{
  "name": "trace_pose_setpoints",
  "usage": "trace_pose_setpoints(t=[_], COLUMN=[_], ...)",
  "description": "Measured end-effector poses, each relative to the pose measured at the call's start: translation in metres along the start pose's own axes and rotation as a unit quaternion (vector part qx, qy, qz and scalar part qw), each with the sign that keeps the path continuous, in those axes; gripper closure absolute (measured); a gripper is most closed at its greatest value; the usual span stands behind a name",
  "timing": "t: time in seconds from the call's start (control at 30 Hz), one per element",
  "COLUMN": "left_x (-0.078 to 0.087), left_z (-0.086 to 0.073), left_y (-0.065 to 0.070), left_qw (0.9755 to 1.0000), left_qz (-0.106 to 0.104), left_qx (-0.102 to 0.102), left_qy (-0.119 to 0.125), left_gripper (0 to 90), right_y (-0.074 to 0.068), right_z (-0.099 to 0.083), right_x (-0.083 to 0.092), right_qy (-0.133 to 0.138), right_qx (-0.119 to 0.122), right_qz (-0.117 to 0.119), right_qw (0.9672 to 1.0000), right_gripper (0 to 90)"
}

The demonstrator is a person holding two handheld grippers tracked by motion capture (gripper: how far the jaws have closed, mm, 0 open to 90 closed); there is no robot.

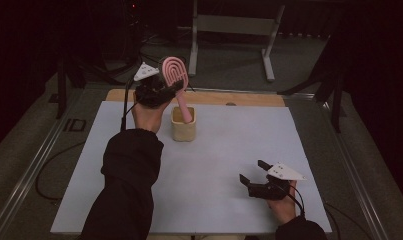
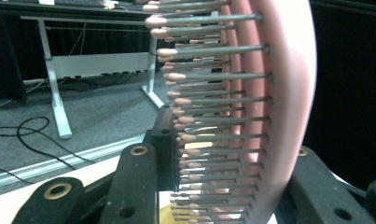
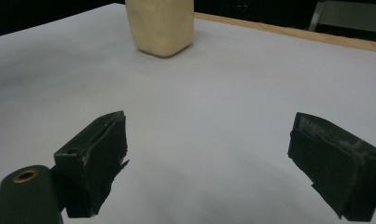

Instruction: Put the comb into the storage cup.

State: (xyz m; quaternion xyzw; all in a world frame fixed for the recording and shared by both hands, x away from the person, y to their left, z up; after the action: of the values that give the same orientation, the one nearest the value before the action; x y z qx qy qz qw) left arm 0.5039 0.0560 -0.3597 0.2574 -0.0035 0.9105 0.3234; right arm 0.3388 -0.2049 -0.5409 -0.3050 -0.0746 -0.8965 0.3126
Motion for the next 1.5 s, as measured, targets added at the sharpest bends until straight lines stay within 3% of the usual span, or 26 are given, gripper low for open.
trace_pose_setpoints(t=[1.5], left_x=[-0.024], left_z=[-0.008], left_y=[-0.007], left_qw=[0.9996], left_qz=[0.027], left_qx=[0.003], left_qy=[-0.008], left_gripper=[64.6], right_y=[0.001], right_z=[0.000], right_x=[0.000], right_qy=[-0.001], right_qx=[-0.005], right_qz=[-0.003], right_qw=[1.0000], right_gripper=[9.6])
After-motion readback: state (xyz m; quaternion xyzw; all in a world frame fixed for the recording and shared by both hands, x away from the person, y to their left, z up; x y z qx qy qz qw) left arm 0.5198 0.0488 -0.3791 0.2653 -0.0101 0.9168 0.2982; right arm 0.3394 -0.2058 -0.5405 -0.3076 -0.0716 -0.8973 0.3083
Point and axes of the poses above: each handheld gripper's, and its own axes: x roughly backward along the jaws, z roughly out of its top, y roughly to its right, the point moved 10 cm from there along -x, roughly forward along the jaws, and after that the axes turned 13 degrees about -y, right-handed, at the moved point
